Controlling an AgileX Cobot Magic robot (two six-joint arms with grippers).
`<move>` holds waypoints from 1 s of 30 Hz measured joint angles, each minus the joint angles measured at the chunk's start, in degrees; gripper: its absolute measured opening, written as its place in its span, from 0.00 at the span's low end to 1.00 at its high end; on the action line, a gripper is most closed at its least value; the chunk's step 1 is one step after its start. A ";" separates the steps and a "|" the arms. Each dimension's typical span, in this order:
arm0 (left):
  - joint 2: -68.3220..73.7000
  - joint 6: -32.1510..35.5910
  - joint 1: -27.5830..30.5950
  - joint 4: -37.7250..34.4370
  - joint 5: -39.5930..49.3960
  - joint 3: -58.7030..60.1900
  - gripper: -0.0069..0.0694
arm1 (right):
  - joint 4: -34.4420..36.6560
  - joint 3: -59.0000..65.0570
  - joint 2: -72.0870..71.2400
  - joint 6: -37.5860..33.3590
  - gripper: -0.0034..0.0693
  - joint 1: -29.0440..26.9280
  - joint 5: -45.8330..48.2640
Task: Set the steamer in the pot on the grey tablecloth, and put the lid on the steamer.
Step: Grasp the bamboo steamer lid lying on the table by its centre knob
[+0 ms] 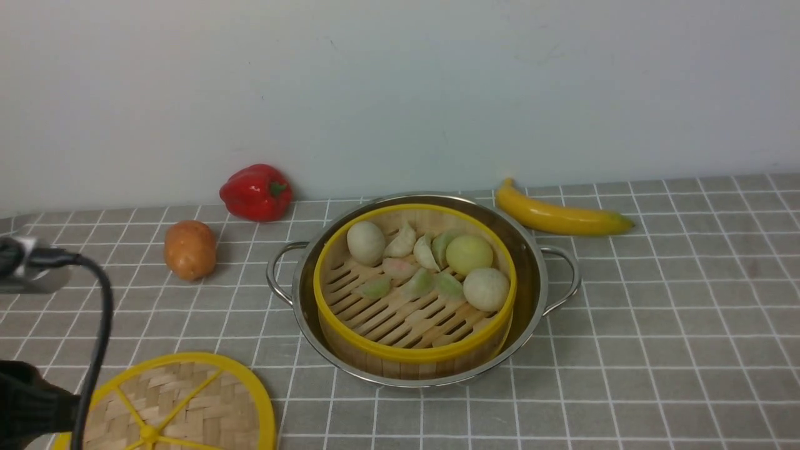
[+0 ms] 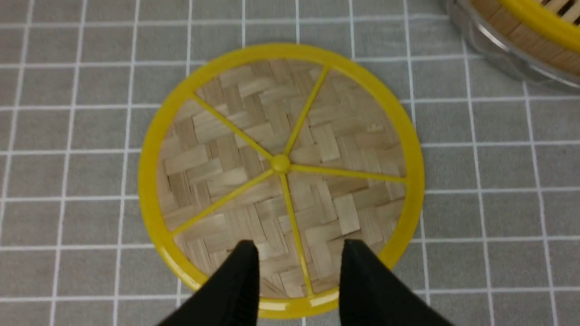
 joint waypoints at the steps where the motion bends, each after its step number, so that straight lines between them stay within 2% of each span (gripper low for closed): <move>1: 3.22 0.15 0.00 0.05 -0.06 -0.19 0.41 | 0.00 0.00 0.00 0.00 0.38 0.00 0.00; 6: 18.62 2.62 0.00 0.51 -1.51 -0.31 0.41 | 0.00 0.00 0.00 0.21 0.38 0.00 0.00; 11: 26.96 3.38 0.00 0.64 -4.88 -0.41 0.41 | 0.00 0.00 0.00 1.03 0.38 0.00 0.00; 16: 30.04 5.10 0.00 0.58 -10.79 -0.58 0.41 | 0.00 0.00 0.00 1.23 0.38 0.00 0.00; 19: 31.58 9.73 0.00 -1.16 -14.17 -0.85 0.41 | 0.00 0.00 0.00 1.27 0.38 0.00 0.00; 25: 35.01 16.59 0.00 -7.40 -15.16 -0.90 0.41 | 0.00 0.00 -0.02 1.27 0.38 0.00 0.00; 30: 37.13 15.99 0.00 -5.96 -14.98 -0.90 0.41 | 0.00 0.00 -0.02 1.27 0.38 0.00 0.00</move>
